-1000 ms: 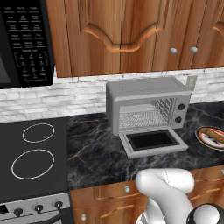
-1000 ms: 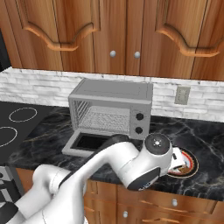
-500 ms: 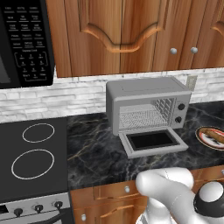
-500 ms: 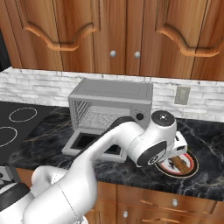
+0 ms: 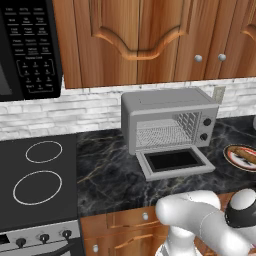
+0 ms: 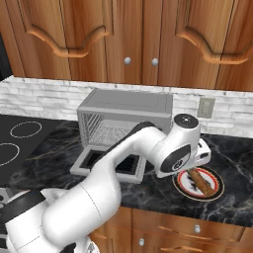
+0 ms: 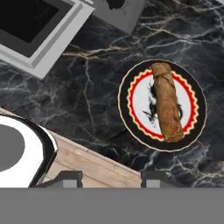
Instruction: Pull the toaster oven rack outwards. Pick up the baguette from the plate and place it on the toaster oven rack. Close the toaster oven door fully and set the temperature to the lowest setting.
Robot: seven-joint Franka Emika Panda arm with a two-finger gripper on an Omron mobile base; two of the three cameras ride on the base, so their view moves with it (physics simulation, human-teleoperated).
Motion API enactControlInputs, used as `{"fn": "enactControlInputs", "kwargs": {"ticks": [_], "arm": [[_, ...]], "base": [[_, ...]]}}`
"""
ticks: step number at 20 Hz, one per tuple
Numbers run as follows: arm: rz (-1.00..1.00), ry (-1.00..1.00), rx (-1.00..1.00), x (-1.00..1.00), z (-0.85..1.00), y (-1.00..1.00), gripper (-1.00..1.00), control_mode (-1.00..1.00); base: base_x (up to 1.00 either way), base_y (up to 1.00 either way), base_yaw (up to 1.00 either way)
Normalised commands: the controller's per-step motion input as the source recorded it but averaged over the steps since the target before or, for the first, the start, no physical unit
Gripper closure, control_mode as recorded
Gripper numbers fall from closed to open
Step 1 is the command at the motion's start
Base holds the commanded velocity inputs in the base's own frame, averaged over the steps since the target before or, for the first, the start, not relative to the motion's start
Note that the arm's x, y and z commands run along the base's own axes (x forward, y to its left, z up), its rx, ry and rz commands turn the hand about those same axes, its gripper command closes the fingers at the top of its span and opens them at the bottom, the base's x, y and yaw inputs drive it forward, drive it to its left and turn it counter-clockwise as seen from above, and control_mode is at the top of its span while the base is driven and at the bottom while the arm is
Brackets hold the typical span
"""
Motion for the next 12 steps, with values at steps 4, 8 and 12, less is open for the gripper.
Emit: {"fn": "enactControlInputs", "kwargs": {"ticks": [4, 8, 12], "arm": [[0.04, 0.09, 0.0, 0.22, -0.14, -0.23, -1.0, -1.0], [0.09, 0.07, 0.0, 0.14, -0.24, -0.29, -1.0, -1.0], [0.11, 0.03, 0.0, 0.14, -0.25, -0.21, -1.0, -1.0]], "base": [[0.0, 0.0, 0.0], [0.0, 0.0, 0.0], [0.0, 0.0, 0.0]]}}
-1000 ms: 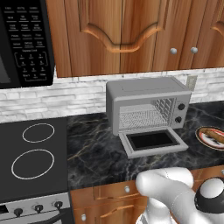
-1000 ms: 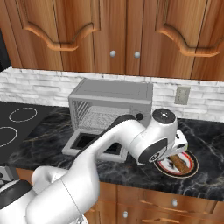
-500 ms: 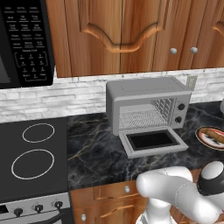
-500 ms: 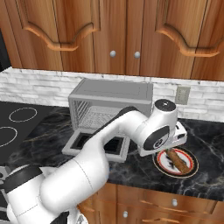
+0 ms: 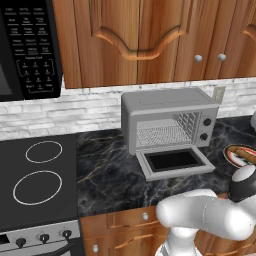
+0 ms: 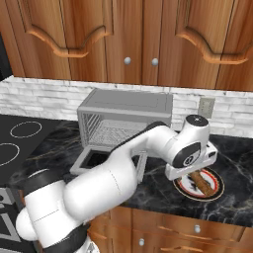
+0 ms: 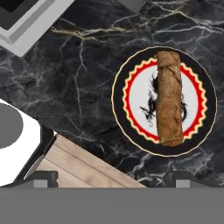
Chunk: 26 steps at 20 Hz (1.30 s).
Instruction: Pull the toaster oven rack outwards. Pick up the baguette from the plate and place it on the toaster oven rack. Close the toaster oven door fully and set the temperature to the lowest setting.
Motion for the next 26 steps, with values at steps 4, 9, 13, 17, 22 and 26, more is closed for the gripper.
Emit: {"fn": "enactControlInputs", "kwargs": {"ticks": [4, 9, 13, 17, 22, 26], "arm": [[0.09, 0.01, 0.0, 0.24, -0.26, -0.12, -1.0, -1.0], [0.05, 0.03, 0.0, 0.34, -0.29, -0.06, -1.0, -1.0], [-0.04, 0.07, 0.0, 0.29, -0.19, 0.0, -1.0, -1.0], [-0.05, 0.03, 0.0, 0.21, -0.15, 0.0, -1.0, -1.0], [0.02, 0.0, 0.0, 0.17, -0.1, -0.07, -1.0, -1.0], [0.01, 0.04, 0.0, 0.19, -0.24, -0.18, -1.0, -1.0]], "base": [[0.0, 0.0, 0.0], [0.0, 0.0, 0.0], [0.0, 0.0, 0.0], [0.0, 0.0, 0.0], [0.0, 0.0, 0.0], [0.0, 0.0, 0.0]]}}
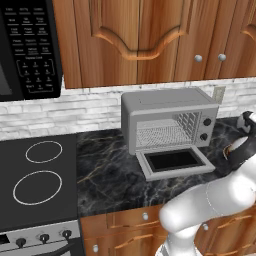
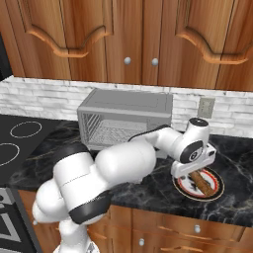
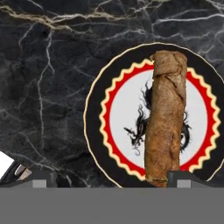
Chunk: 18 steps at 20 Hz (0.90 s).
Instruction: Pull the toaster oven rack outwards. Pick up the baguette from the plate and place it on the toaster oven rack. Close the toaster oven door fully and set the temperature to the lowest setting.
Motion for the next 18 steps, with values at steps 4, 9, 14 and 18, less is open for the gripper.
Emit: {"fn": "enactControlInputs", "kwargs": {"ticks": [4, 9, 14, 18], "arm": [[0.01, 0.01, 0.0, 0.17, -0.23, -0.16, -1.0, -1.0], [0.02, 0.03, 0.0, 0.16, -0.2, -0.17, -1.0, -1.0], [0.03, 0.05, 0.03, 0.13, -0.14, -0.29, -1.0, -1.0], [0.01, 0.03, 0.07, 0.11, -0.09, -0.28, -1.0, -1.0]], "base": [[0.0, 0.0, 0.0], [0.0, 0.0, 0.0], [0.0, 0.0, 0.0], [0.0, 0.0, 0.0]]}}
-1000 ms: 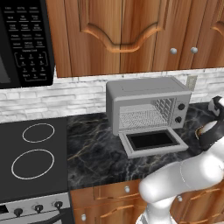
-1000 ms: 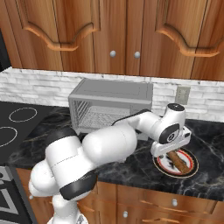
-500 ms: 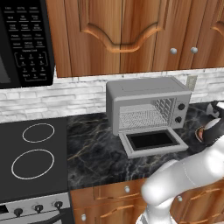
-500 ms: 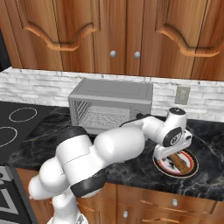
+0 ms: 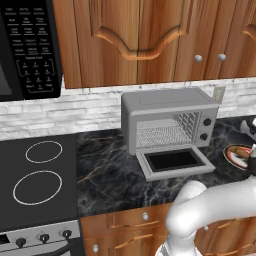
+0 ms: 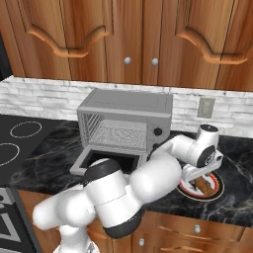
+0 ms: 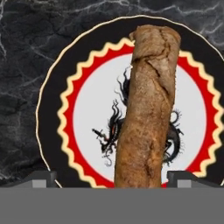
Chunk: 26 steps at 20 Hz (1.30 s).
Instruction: Pull the toaster oven rack outwards. Pick up the baguette from the plate and place it on the toaster oven rack. Close the toaster oven door fully and set the temperature to the lowest setting.
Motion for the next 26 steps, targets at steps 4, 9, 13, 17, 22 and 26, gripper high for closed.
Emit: {"fn": "enactControlInputs", "kwargs": {"ticks": [4, 9, 13, 17, 22, 26], "arm": [[0.0, 0.03, 0.07, 0.05, -0.14, -0.11, -1.0, -1.0], [0.0, 0.03, 0.02, 0.0, -0.23, 0.0, -1.0, -1.0], [0.0, 0.0, 0.0, 0.03, -0.28, 0.0, -1.0, -1.0], [0.0, 0.0, 0.0, 0.0, -0.4, 0.0, -1.0, -1.0], [0.0, 0.0, 0.0, 0.0, -0.42, 0.0, -1.0, -1.0], [0.0, 0.01, 0.0, 0.02, -0.47, 0.01, 1.0, -1.0]], "base": [[0.0, 0.0, 0.0], [0.0, 0.0, 0.0], [0.0, 0.0, 0.0], [0.0, 0.0, 0.0], [0.0, 0.0, 0.0], [0.0, 0.0, 0.0]]}}
